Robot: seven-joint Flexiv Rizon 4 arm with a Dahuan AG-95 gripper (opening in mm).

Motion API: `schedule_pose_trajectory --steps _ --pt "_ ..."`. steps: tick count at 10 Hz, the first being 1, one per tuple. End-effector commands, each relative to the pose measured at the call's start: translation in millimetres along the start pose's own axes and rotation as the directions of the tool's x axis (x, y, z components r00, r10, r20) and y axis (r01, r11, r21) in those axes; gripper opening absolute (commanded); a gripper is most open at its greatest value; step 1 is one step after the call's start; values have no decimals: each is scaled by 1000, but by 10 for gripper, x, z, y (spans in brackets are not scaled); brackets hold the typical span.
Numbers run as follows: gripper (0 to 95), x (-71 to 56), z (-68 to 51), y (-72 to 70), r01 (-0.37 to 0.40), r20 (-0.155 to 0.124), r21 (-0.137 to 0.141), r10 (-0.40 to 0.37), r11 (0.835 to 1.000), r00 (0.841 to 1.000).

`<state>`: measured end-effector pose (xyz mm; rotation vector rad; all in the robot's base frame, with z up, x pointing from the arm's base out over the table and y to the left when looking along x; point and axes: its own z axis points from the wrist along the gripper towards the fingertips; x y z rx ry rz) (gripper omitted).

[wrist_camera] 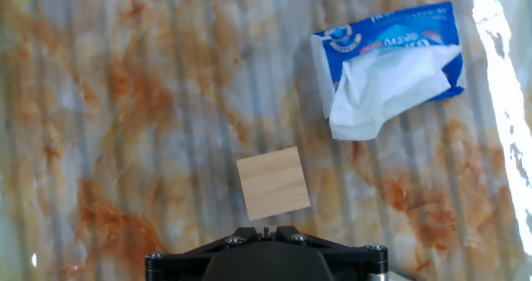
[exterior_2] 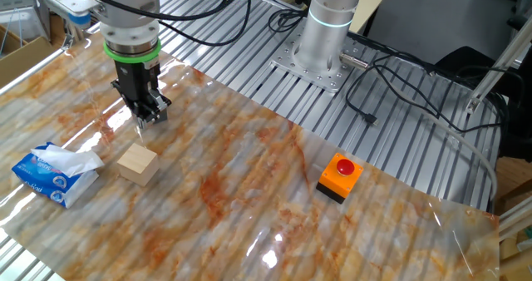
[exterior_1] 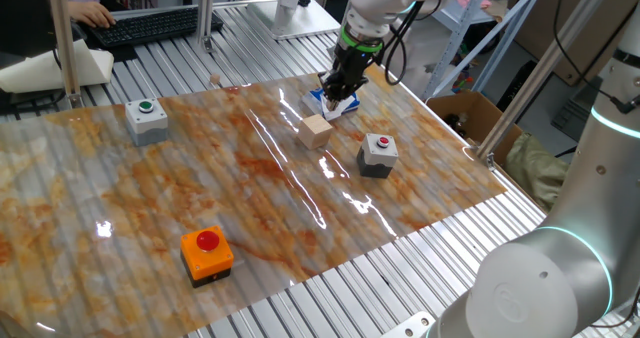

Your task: Use the gripper to push the small block from left to right

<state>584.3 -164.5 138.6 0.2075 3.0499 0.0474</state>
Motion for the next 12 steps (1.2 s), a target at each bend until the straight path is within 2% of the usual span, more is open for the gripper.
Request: schedule_pose_trajectory --steps 1,4,6,8,12 --pt "0 2 -1 -2 -16 2 0 16 1000 1000" --pt "0 2 -1 -2 -70 14 69 69 995 997" --pt "0 2 -1 -2 -103 14 77 102 992 995" --pt "0 2 -1 -2 -91 19 115 89 989 996" --pt "0 -23 23 -53 -84 -3 106 84 991 996"
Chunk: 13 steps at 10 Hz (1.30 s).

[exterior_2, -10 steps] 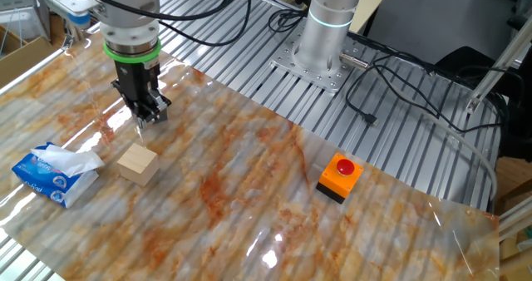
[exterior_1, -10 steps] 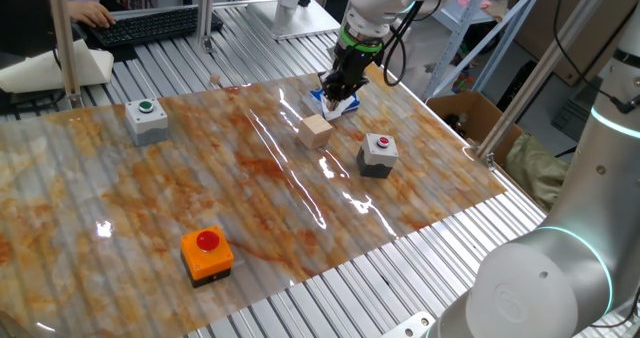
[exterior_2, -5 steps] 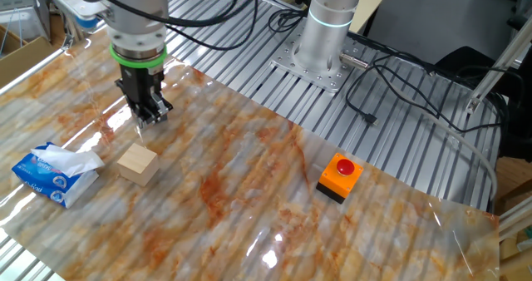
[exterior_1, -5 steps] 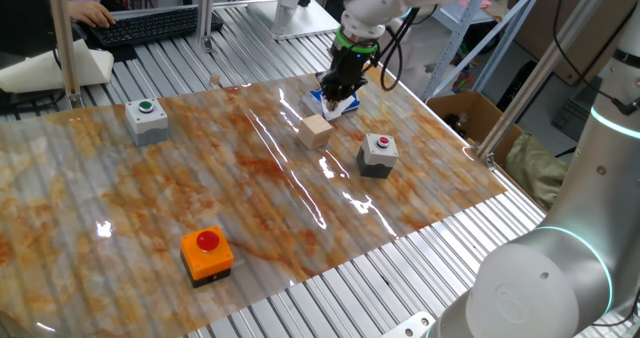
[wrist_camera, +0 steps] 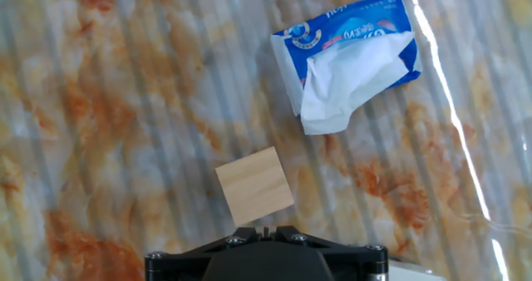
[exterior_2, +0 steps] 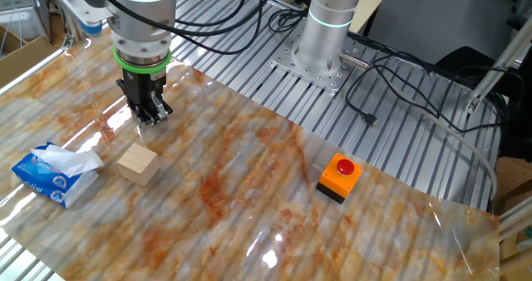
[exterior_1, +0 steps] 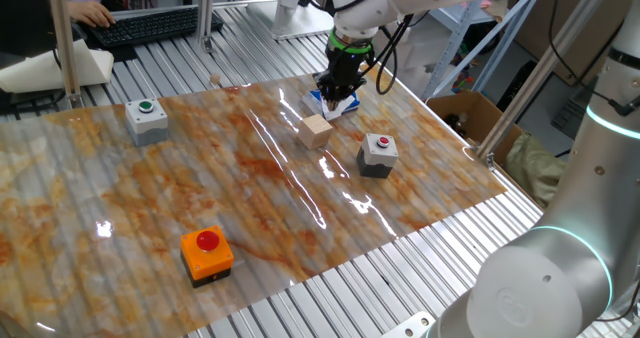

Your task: Use the gripper to push the small block from left to right

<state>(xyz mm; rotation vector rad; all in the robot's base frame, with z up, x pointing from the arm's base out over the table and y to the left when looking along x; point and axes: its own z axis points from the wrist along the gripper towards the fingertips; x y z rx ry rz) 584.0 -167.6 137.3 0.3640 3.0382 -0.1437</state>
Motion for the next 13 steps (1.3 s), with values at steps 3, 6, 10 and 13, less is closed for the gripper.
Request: schedule_pose_trajectory --steps 3,6,10,13 --pt "0 -98 98 -159 40 -21 -43 -41 998 999" --pt "0 -163 141 -306 86 -22 -58 -88 995 996" --pt "0 -205 195 -428 119 -17 -83 -121 989 993" --pt "0 -206 195 -430 134 -9 -83 -135 988 991"
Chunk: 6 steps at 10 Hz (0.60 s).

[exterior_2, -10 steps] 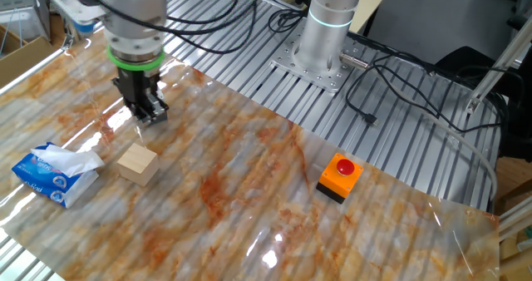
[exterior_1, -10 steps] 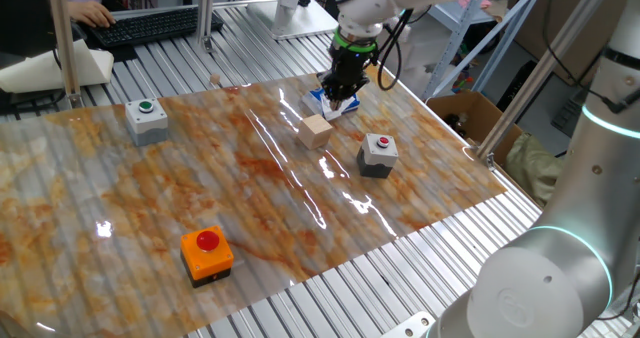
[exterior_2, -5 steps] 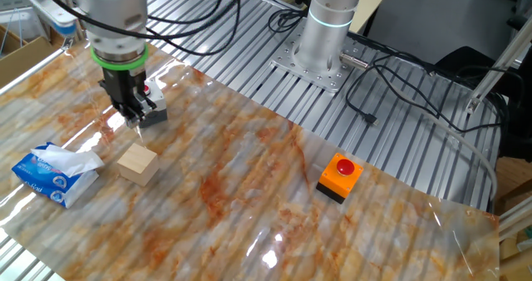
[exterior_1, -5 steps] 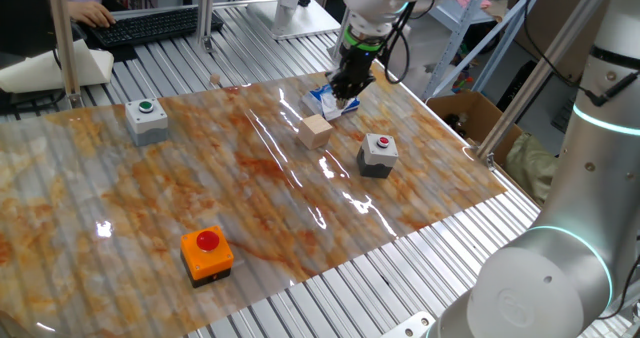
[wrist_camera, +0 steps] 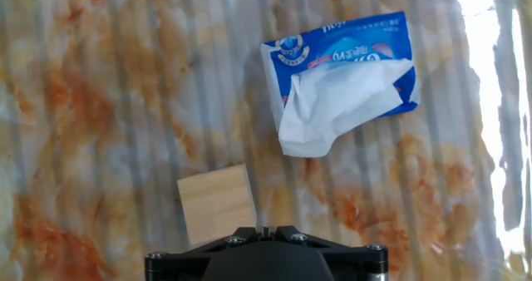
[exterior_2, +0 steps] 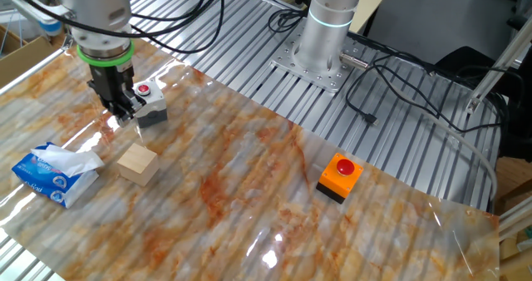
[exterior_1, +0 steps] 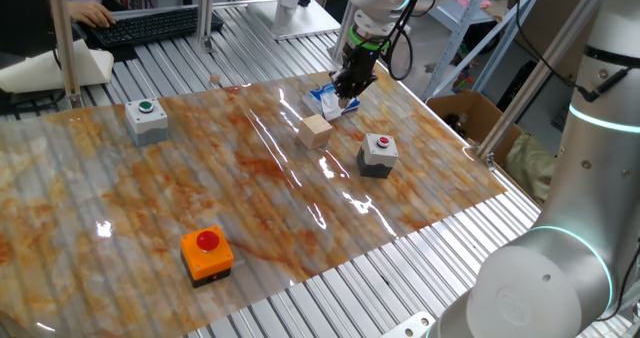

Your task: Use the gripper to push the small block from left to right

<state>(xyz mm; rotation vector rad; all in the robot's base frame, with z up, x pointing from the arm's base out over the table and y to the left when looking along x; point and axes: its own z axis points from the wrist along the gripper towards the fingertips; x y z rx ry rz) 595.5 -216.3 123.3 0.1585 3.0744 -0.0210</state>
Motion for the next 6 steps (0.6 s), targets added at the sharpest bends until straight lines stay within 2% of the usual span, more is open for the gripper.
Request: schedule_pose_trajectory --steps 1,6 --pt "0 5 -5 2 4 7 2 -4 1000 1000" --pt "0 3 -3 -10 18 0 0 -18 1000 1000"
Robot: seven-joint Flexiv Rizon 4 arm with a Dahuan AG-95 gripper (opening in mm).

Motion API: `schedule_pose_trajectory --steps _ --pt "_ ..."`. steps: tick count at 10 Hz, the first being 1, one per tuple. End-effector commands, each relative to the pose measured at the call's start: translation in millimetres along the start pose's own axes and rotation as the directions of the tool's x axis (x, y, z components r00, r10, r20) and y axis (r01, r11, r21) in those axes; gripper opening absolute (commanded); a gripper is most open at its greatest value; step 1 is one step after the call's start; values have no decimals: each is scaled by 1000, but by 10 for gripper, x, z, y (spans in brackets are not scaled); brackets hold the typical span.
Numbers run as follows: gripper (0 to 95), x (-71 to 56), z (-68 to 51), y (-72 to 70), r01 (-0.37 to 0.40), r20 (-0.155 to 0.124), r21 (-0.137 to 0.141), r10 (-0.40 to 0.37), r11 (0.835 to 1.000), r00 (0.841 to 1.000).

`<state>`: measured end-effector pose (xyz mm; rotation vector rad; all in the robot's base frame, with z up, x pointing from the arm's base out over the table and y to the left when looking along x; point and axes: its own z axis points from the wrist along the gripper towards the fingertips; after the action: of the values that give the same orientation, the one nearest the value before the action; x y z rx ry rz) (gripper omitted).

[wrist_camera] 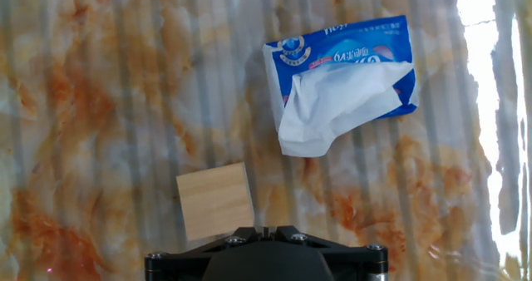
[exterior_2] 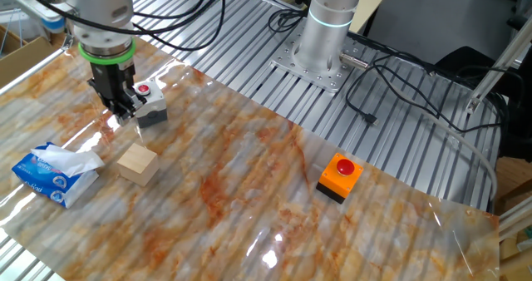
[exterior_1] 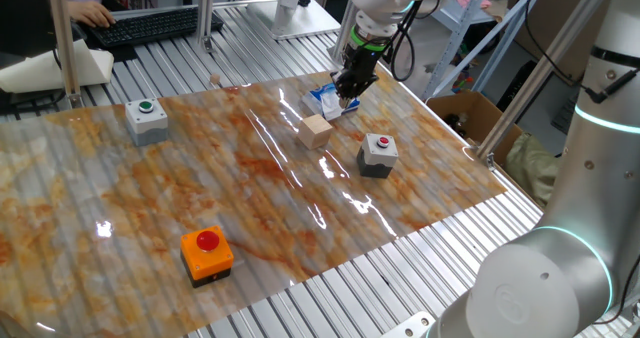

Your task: Use the gripper to push the small block from left to right

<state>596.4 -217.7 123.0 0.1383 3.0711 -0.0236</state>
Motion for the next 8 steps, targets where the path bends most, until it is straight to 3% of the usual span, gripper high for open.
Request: schedule_pose_trajectory --steps 1,4,8 --pt "0 13 -6 3 6 -25 -16 -6 1000 1000" --pt "0 13 -6 3 -11 -66 -39 8 999 998" --pt "0 13 -6 3 39 -47 -48 -41 998 998"
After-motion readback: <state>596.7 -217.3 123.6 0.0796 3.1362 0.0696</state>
